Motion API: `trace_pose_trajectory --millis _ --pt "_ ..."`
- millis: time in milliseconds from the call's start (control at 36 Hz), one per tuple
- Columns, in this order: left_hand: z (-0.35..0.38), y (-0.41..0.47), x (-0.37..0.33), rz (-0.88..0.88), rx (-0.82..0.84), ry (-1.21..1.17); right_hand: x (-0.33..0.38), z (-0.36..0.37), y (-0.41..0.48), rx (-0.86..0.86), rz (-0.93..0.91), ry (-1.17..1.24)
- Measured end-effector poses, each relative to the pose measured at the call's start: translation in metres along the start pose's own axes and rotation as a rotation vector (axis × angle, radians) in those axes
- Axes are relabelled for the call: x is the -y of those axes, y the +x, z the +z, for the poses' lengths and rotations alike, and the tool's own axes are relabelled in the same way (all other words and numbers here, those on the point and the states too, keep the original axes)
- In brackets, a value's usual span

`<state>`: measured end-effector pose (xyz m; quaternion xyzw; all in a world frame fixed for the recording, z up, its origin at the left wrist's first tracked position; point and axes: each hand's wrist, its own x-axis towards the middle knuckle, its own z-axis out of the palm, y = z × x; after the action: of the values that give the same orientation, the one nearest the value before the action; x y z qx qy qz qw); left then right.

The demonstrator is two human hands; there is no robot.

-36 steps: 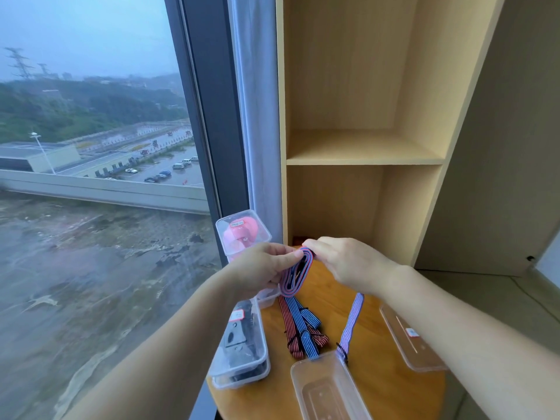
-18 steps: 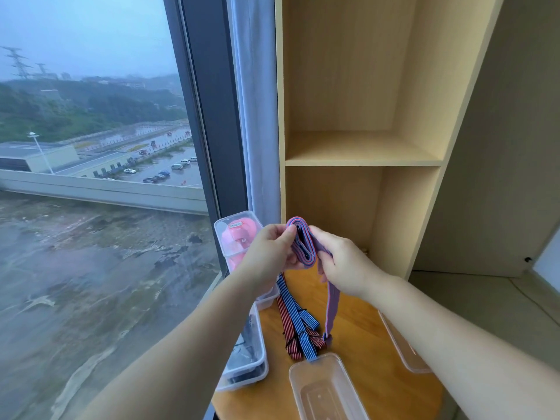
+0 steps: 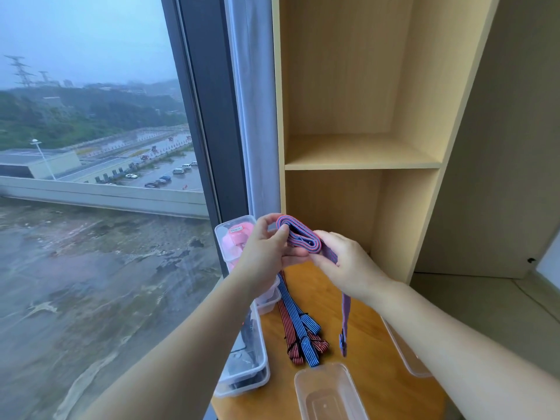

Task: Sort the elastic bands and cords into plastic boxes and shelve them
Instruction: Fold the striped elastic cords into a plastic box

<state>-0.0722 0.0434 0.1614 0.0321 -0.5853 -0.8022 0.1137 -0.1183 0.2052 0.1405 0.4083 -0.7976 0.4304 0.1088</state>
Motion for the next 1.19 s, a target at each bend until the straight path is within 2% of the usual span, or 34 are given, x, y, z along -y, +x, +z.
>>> trace_pose_trajectory --millis 56,167,278,389,444,556,639,722,833,944,1056,1111,1195 --pt "-0.004 0.001 0.000 0.002 -0.015 0.072 0.003 -0.005 0.001 0.007 -0.015 -0.068" --pt "-0.019 0.008 -0.003 0.053 -0.048 0.461 0.005 -0.019 0.003 0.153 -0.105 -0.263" --pt "-0.026 0.008 -0.008 -0.013 0.130 0.634 0.010 -0.031 0.010 0.352 -0.232 -0.493" --pt "-0.024 0.007 -0.011 -0.088 0.297 0.784 0.020 -0.035 0.017 0.382 -0.282 -0.565" --pt "-0.023 0.005 -0.009 -0.088 0.279 0.777 0.019 -0.037 0.018 0.324 -0.228 -0.468" --pt "-0.016 0.003 0.002 0.029 0.144 0.795 0.012 -0.032 0.014 0.148 -0.073 -0.376" --pt "-0.007 0.001 0.015 0.021 0.044 0.662 0.011 -0.020 0.010 0.038 0.021 -0.269" --pt "0.000 0.000 0.024 -0.003 -0.030 0.505 0.015 -0.011 0.006 -0.003 0.048 -0.142" --pt "0.005 -0.001 0.028 -0.014 -0.009 0.381 0.015 -0.007 0.003 -0.011 0.160 -0.002" --pt "0.008 0.002 0.023 -0.028 -0.079 0.217 0.018 -0.004 0.001 0.047 0.075 0.029" --pt "0.013 0.001 0.015 -0.016 -0.066 0.161 0.020 -0.002 0.002 0.018 0.011 -0.119" --pt "0.013 0.001 0.013 -0.004 -0.034 0.228 0.017 -0.004 0.003 0.015 0.002 -0.197" --pt "0.007 0.003 0.009 0.024 0.015 0.455 0.014 -0.005 0.002 0.075 -0.015 -0.276"
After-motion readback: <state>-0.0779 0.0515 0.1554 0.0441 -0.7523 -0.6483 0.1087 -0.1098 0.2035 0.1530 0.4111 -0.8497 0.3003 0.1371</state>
